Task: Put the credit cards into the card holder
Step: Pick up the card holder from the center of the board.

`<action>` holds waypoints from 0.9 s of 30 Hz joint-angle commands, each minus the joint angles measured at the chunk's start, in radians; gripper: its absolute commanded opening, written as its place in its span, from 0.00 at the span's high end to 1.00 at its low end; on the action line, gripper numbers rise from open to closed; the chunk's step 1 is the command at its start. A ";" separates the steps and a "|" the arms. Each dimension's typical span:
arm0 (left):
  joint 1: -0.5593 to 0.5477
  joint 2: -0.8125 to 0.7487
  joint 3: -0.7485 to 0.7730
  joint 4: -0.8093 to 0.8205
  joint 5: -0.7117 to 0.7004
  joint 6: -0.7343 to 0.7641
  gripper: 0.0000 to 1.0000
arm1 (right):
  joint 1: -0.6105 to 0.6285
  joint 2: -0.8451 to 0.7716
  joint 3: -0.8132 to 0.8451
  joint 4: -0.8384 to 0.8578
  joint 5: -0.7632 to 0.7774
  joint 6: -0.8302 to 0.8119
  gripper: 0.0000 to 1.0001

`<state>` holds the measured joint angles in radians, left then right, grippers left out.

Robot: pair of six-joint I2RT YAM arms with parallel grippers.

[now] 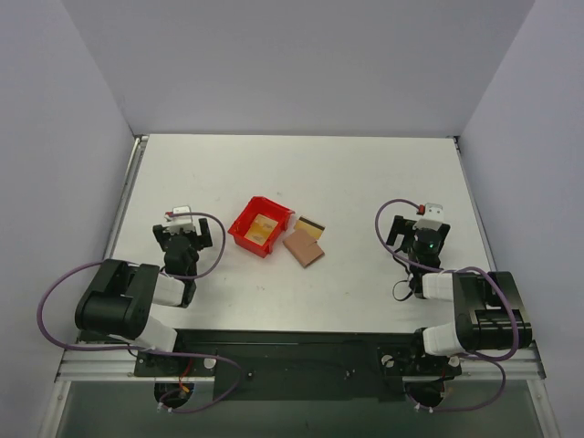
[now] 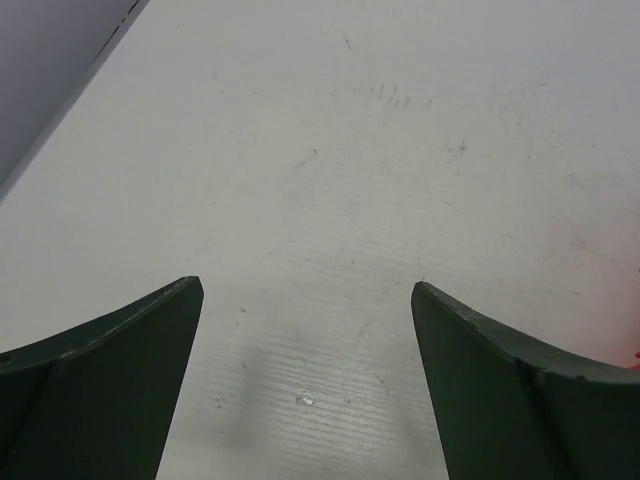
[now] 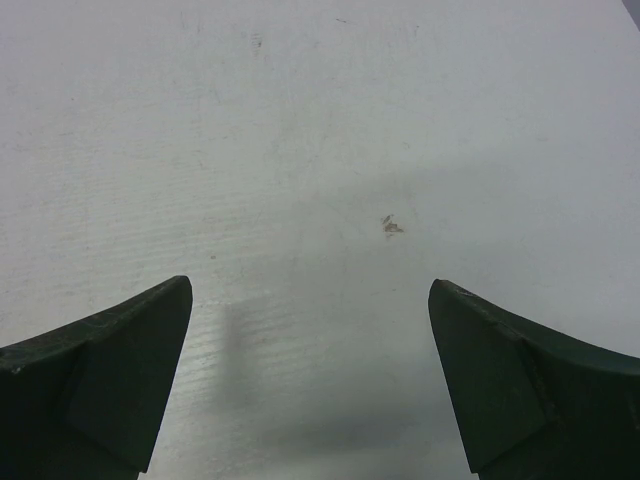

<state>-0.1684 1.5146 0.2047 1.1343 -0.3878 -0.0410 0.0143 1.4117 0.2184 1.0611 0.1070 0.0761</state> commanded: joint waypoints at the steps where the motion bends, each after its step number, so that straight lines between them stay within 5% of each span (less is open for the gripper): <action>1: 0.006 -0.021 0.030 0.018 0.010 -0.008 0.03 | 0.003 -0.013 0.030 0.016 -0.013 -0.006 0.00; 17: 0.009 -0.022 0.030 0.015 0.021 -0.008 0.03 | 0.007 -0.019 0.032 0.014 -0.003 -0.007 0.00; 22: 0.006 -0.108 0.053 -0.071 0.135 0.064 0.03 | 0.049 -0.146 0.169 -0.343 0.008 -0.032 0.00; 27: -0.009 -0.249 0.102 -0.271 -0.002 0.012 0.03 | 0.150 -0.232 0.197 -0.397 0.156 0.018 0.00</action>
<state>-0.1684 1.3666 0.2424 0.9657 -0.3191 -0.0139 0.0940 1.2526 0.3759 0.7635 0.1383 0.0502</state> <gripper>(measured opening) 0.972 1.000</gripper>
